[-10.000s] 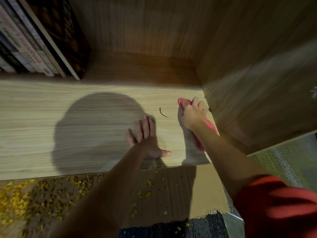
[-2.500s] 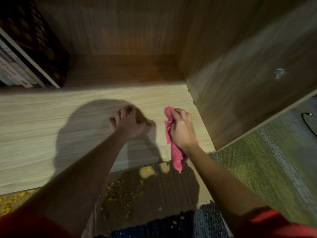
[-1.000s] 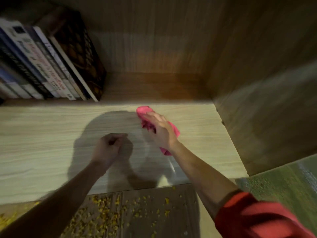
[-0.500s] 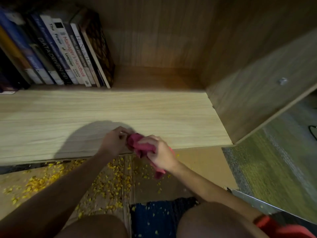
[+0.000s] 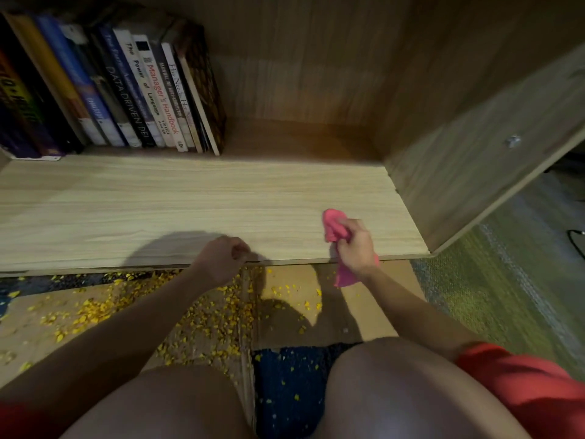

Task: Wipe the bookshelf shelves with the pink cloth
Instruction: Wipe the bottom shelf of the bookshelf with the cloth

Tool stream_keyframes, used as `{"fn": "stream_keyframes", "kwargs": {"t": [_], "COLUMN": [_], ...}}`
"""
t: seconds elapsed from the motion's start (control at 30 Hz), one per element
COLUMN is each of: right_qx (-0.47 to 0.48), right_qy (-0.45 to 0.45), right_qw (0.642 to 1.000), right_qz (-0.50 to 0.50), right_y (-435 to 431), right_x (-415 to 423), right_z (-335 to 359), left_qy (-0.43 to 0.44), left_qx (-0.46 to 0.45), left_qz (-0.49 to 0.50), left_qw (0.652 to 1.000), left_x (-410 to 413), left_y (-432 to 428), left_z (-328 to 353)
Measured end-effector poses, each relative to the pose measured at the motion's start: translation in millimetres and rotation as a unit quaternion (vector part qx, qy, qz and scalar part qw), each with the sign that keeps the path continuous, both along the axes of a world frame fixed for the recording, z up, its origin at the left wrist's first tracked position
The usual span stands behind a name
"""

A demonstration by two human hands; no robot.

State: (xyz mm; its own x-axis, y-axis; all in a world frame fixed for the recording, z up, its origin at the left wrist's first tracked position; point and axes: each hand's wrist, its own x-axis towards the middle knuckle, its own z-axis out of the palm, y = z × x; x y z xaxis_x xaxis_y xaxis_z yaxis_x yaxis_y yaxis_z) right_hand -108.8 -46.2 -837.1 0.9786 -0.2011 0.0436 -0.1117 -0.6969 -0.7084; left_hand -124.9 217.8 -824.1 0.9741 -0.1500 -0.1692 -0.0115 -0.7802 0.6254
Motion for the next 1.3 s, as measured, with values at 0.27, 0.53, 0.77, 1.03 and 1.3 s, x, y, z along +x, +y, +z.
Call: {"fn": "stream_keyframes", "kwargs": {"t": [0.27, 0.53, 0.77, 1.03, 1.3], "right_qx": [0.233, 0.318, 0.109, 0.367, 0.036], "right_qy": [0.122, 0.041, 0.034, 0.069, 0.021], "right_qw": [0.956, 0.941, 0.991, 0.922, 0.982], "right_qz": [0.128, -0.111, 0.069, -0.107, -0.185], "right_y": [56, -7, 36, -20, -100], "right_x": [-31, -1, -31, -8, 3], "right_z": [21, 44, 14, 46, 15], "left_qy": [0.010, 0.017, 0.007, -0.046, -0.038], "left_qx": [0.053, 0.069, 0.020, 0.005, 0.101], "left_qz": [-0.061, -0.080, -0.086, -0.056, -0.101], "left_qw": [0.997, 0.994, 0.996, 0.997, 0.989], "left_x": [-2, 2, 8, 26, 26], "left_y": [-4, -9, -38, -53, -68], "left_z": [1, 0, 2, -2, -5]}}
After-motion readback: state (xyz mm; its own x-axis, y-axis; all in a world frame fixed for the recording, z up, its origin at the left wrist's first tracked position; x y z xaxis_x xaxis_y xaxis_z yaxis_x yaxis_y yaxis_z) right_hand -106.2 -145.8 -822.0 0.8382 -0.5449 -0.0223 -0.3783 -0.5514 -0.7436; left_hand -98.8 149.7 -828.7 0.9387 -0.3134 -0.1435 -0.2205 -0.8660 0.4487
